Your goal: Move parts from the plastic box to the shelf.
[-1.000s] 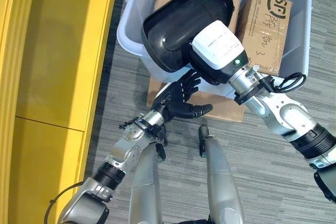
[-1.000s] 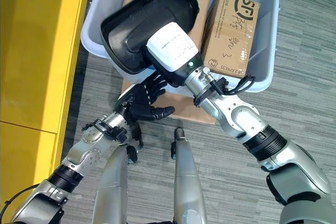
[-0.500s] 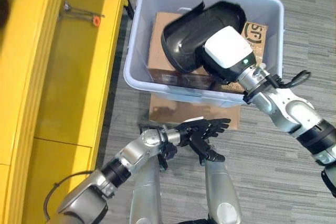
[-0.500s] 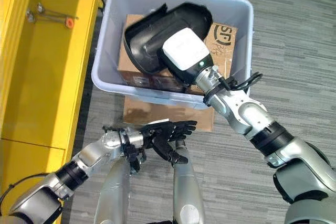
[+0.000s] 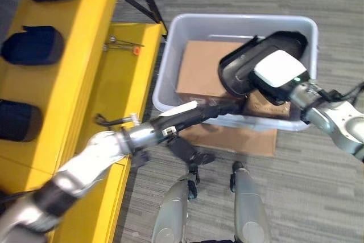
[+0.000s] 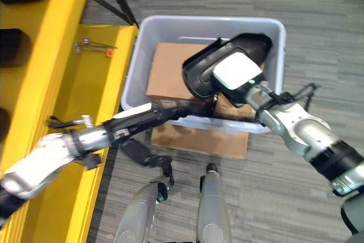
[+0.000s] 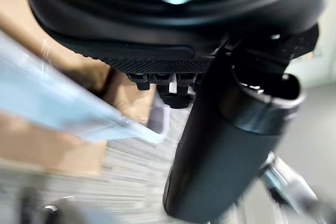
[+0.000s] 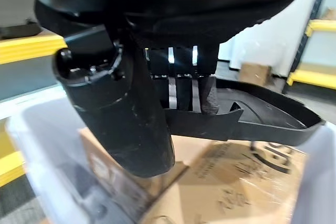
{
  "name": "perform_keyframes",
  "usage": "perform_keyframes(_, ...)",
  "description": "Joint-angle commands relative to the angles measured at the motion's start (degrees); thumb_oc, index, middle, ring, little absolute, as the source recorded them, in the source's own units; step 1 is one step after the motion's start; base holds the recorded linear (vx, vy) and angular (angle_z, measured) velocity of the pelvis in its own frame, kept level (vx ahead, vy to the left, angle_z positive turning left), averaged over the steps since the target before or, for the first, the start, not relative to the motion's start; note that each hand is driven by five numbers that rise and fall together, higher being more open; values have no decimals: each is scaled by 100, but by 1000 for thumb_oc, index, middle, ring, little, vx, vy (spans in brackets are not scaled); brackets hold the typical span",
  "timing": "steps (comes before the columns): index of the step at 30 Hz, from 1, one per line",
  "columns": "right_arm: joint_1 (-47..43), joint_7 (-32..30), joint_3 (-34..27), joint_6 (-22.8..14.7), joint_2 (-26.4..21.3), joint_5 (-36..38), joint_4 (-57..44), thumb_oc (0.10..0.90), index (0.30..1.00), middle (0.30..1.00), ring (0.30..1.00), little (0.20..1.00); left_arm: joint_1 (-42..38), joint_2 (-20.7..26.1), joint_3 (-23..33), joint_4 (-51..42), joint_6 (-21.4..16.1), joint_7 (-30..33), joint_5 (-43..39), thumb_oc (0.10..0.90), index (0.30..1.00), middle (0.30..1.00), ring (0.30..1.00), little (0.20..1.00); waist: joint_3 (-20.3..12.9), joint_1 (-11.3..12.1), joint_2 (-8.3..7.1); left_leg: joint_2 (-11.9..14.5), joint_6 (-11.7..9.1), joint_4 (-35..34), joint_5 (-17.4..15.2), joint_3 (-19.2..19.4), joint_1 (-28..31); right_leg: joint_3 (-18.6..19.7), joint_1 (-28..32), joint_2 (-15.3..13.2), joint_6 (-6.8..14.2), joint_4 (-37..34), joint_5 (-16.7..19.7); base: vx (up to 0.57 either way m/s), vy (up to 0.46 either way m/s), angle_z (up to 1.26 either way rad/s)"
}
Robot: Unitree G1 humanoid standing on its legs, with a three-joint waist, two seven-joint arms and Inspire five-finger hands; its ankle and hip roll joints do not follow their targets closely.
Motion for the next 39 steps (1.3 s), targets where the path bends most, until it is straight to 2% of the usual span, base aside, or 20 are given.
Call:
perform_keyframes(1,-1689,-360,-721,110,704,77,-446,400,300,300,300,300,-1085,-2050,-605,881,-349,-947,-1731,900,1000,1000,1000,1000,-255,-348,-279,98,190,787,-939,257,-472,-50,-259,50,-129,420,-280,162,-37,46)
perform_keyframes(4,-1519,-280,-866,89,723,64,-430,400,300,300,300,300,-929,-2055,-356,774,-197,-1221,-2310,900,1000,1000,1000,1000,-371,-328,-297,54,217,800,-1020,249,-346,-55,-103,54,-133,340,-277,87,-8,-21)
perform_keyframes(8,-1281,-163,-1039,74,833,-4,-427,400,300,300,300,300,-735,-2224,-8,719,-266,-1107,-2712,900,1000,1000,1000,1000,-491,-330,-300,9,241,711,-1050,250,-152,-8,69,73,-98,213,-244,81,-6,-15)
perform_keyframes(10,-773,-60,-1363,23,980,-113,-563,400,300,300,300,300,-321,-2406,565,760,-435,-918,-2650,900,1000,1000,1000,1000,-644,-320,-344,26,243,491,-993,227,68,33,258,122,-48,3,-164,171,-68,-7)
perform_keyframes(12,-124,-75,-1867,-57,1211,107,-749,400,300,300,300,300,234,-2734,1007,903,-434,-1050,-2263,900,1000,1000,1000,1000,-887,-330,-451,102,246,188,-944,228,388,40,570,216,17,-411,-21,266,-75,-13)
perform_keyframes(13,129,14,-2087,-94,1311,186,-922,400,300,300,300,300,429,-2836,1074,924,-516,-1083,-1996,900,1000,1000,1000,1000,-1008,-361,-492,155,244,95,-937,276,517,64,662,267,53,-562,49,241,-19,-11)
perform_keyframes(16,355,217,-2302,-1,1350,277,-1175,400,300,300,300,300,559,-2906,1134,965,-666,-875,-1708,900,1000,1000,1000,1000,-1093,-404,-519,189,266,93,-965,334,603,96,730,323,50,-610,75,130,0,-23)
perform_keyframes(19,677,495,-2527,44,1435,730,-1347,400,300,300,300,300,709,-3016,1265,1080,-1038,-238,-856,900,1000,1000,1000,1000,-1183,-479,-561,230,272,-6,-943,355,755,179,799,376,84,-736,163,105,4,-11)
perform_keyframes(24,1120,1076,-2927,42,1499,1247,-1914,400,300,300,300,300,878,-2968,1439,1262,-1420,239,351,900,1000,1000,1000,1000,-1353,-617,-653,349,215,-363,-823,424,1063,298,948,428,212,-1213,428,92,-3,-7)
perform_keyframes(26,1162,1348,-2981,65,1516,1386,-2019,400,300,300,300,300,890,-2902,1447,1316,-1651,428,834,900,1000,1000,1000,1000,-1412,-642,-671,378,201,-501,-774,456,1161,314,1006,423,264,-1378,516,72,13,-15)
perform_keyframes(27,1150,1769,-3001,152,1474,1721,-2152,400,300,300,300,300,905,-2794,1515,1379,-1872,759,1363,900,1000,1000,1000,1000,-1490,-669,-704,412,158,-663,-707,502,1276,330,1062,412,328,-1592,637,63,15,-23)
perform_keyframes(33,1153,2888,-2896,560,1486,2407,-2360,400,300,300,300,300,840,-2542,1553,1590,-2513,1463,2412,900,1000,1000,1000,1000,-1639,-753,-774,546,60,-1066,-523,670,1556,315,1207,347,473,-2073,928,47,30,-11)
perform_keyframes(36,1100,3277,-2789,703,1495,2658,-2430,400,300,300,300,300,798,-2410,1528,1713,-2691,1747,2779,900,1000,1000,1000,1000,-1720,-762,-835,603,-1,-1337,-441,828,1741,219,1326,255,571,-2509,1173,35,25,-7)
perform_keyframes(39,990,3405,-2715,576,1521,2538,-2464,400,300,300,300,300,687,-2331,1401,1803,-2663,1673,2859,900,1000,1000,1000,1000,-1785,-786,-861,671,-66,-1607,-342,970,1896,142,1407,201,666,-2914,1425,11,33,-13)
